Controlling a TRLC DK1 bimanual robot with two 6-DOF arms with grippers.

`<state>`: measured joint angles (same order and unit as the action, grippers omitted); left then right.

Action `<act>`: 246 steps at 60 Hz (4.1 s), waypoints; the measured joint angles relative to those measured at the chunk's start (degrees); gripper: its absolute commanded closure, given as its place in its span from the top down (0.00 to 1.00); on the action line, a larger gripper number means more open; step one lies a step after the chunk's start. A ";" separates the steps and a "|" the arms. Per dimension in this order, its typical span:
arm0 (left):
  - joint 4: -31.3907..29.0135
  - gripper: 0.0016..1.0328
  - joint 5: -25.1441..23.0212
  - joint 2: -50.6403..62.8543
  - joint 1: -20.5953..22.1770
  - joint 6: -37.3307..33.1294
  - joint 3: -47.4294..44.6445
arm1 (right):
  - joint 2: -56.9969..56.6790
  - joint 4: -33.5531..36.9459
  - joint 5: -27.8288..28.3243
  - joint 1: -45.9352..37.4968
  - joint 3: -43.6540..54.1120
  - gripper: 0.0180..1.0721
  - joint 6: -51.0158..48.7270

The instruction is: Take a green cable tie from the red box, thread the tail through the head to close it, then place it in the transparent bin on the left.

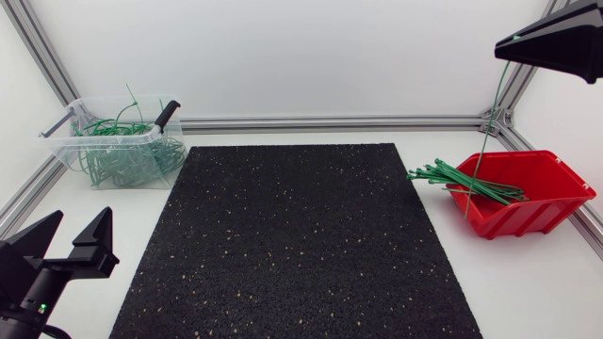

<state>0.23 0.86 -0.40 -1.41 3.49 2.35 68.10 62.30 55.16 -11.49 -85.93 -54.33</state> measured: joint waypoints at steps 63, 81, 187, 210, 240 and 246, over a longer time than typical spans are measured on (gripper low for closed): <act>0.00 0.96 -0.02 0.07 1.18 -0.02 0.00 | 4.50 -27.91 -60.87 52.57 12.09 0.06 49.42; -0.02 0.96 0.00 0.72 1.62 -0.02 0.00 | 6.71 -28.04 -60.70 55.41 11.56 0.06 52.09; -0.04 0.94 -0.02 0.94 2.84 0.87 0.00 | 35.04 -27.56 -56.43 58.71 6.16 0.05 87.38; -0.04 0.94 -0.02 0.35 7.10 1.05 0.00 | 41.16 -33.83 -54.25 60.28 5.77 0.05 84.24; -0.04 0.94 -0.02 2.08 7.21 1.03 0.00 | 51.04 -35.78 -53.64 60.89 2.95 0.10 81.05; -0.07 0.94 -0.02 2.21 7.21 1.03 0.00 | 51.04 -35.78 -53.66 61.02 2.14 0.14 80.59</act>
<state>0.16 0.84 1.80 5.80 4.51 2.35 119.13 26.52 1.50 49.54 -83.79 26.26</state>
